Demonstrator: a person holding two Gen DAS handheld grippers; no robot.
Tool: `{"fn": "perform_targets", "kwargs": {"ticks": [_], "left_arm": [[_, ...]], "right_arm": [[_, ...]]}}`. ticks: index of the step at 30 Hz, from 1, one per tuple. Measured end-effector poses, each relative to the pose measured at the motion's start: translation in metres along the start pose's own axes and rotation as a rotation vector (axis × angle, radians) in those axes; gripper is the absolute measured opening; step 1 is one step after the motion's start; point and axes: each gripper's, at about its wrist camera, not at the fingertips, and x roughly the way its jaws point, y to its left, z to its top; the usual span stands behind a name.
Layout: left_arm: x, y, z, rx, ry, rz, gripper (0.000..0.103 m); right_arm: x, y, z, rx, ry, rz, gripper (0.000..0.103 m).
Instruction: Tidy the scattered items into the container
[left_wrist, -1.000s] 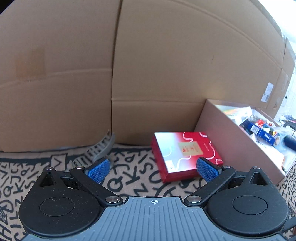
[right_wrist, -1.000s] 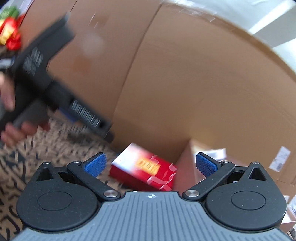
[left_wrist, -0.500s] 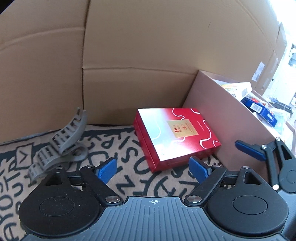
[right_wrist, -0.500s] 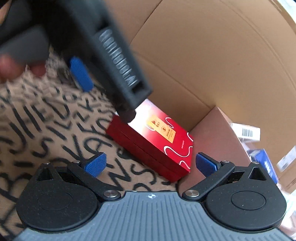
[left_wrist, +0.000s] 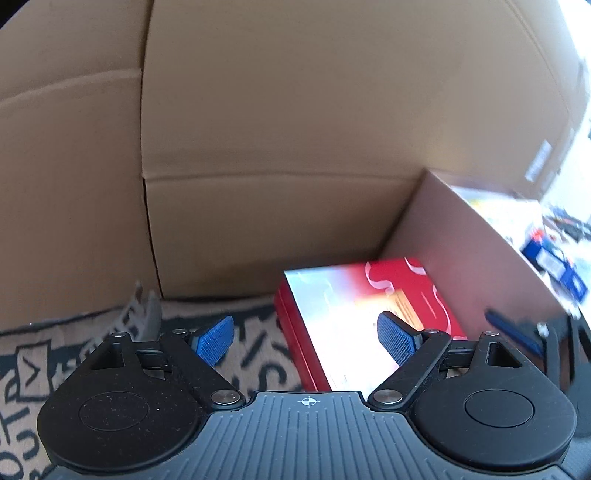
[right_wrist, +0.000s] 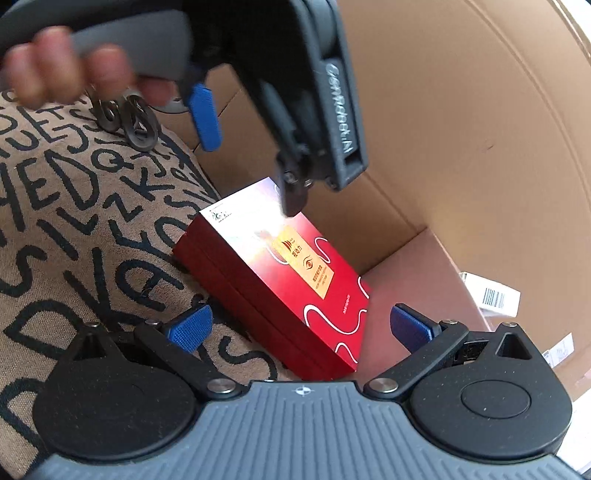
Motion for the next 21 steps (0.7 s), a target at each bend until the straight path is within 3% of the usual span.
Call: {"fn": "perform_targets", "kwargs": {"ticks": [4,12,14,16,21], "left_arm": [[0.015,0.006,0.014,-0.011,-0.012,0.019,0.091],[0.043,0.004,0.026,0.022,0.031,-0.043,0.090],[0.047,0.000,0.024,0.056,0.050,-0.064,0.085],[0.043,-0.005,0.018,0.098,0.066,-0.109,0.072],[0.023,-0.015,0.001,0.177,0.077,-0.118,0.071]], "right_arm": [[-0.006,0.000,-0.003,-0.018,-0.008,0.000,0.102],[-0.012,-0.005,-0.012,0.004,-0.018,0.010,0.102],[-0.013,-0.004,-0.011,0.003,-0.020,0.008,0.102],[-0.015,-0.003,-0.010,0.000,-0.022,0.006,0.102],[-0.024,-0.004,-0.015,-0.010,-0.025,0.004,0.102]]}}
